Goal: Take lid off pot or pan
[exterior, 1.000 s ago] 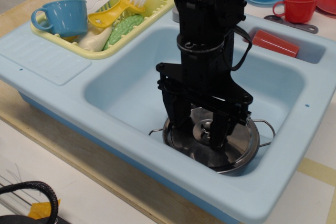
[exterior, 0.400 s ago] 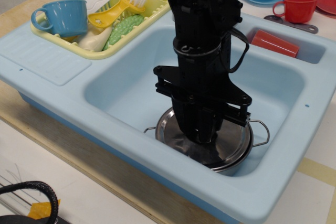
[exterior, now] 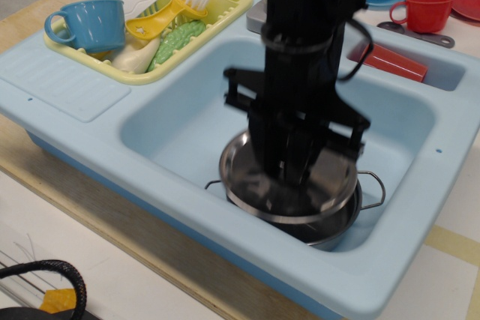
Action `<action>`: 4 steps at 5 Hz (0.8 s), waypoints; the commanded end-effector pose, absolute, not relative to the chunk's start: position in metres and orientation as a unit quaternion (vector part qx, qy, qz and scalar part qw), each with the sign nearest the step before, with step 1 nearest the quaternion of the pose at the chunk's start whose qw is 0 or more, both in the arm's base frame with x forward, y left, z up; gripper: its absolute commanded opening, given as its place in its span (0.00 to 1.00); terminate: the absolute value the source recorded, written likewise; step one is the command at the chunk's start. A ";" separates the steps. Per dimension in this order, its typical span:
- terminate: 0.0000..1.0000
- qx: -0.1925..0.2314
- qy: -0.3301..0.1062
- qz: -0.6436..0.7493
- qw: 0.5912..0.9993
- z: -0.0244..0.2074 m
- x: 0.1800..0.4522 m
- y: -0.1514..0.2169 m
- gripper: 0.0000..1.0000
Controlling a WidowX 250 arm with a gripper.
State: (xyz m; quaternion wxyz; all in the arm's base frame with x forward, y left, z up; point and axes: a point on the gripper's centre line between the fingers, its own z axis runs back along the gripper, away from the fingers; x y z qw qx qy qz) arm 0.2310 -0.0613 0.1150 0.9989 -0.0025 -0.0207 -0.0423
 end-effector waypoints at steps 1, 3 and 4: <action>0.00 0.011 -0.058 -0.036 0.998 0.139 0.262 -0.041 0.00; 0.00 0.024 -0.066 -0.017 0.997 0.133 0.290 -0.009 0.00; 0.00 0.024 -0.071 0.008 0.997 0.120 0.291 0.004 0.00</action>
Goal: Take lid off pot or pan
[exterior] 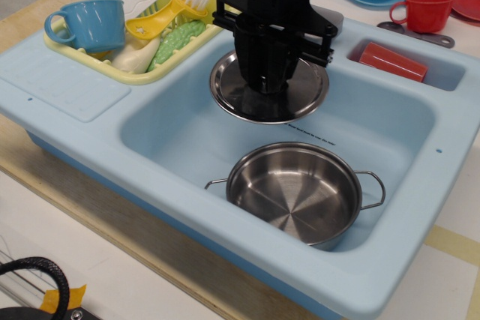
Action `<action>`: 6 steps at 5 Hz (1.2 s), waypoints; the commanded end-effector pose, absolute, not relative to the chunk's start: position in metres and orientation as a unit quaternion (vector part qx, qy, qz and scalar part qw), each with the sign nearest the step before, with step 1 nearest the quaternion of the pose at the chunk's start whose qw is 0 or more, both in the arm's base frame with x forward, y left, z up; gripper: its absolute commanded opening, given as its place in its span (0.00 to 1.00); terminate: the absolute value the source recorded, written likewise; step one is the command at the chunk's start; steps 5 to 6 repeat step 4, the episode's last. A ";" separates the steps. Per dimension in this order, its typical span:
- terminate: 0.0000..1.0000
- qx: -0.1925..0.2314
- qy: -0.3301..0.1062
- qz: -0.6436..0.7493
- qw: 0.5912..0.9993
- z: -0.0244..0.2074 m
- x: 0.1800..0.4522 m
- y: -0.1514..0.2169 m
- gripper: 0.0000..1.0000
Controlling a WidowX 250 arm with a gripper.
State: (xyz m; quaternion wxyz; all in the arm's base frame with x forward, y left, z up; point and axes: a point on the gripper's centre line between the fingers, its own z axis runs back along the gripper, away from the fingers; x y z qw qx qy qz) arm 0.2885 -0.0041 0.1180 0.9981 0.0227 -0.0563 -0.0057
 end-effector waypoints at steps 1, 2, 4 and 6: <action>0.00 0.016 -0.072 0.014 0.997 0.109 0.290 0.012 0.00; 0.00 0.005 -0.070 0.004 0.998 0.104 0.291 0.013 1.00; 1.00 0.005 -0.070 0.004 0.998 0.104 0.291 0.013 1.00; 1.00 0.005 -0.070 0.004 0.998 0.104 0.291 0.013 1.00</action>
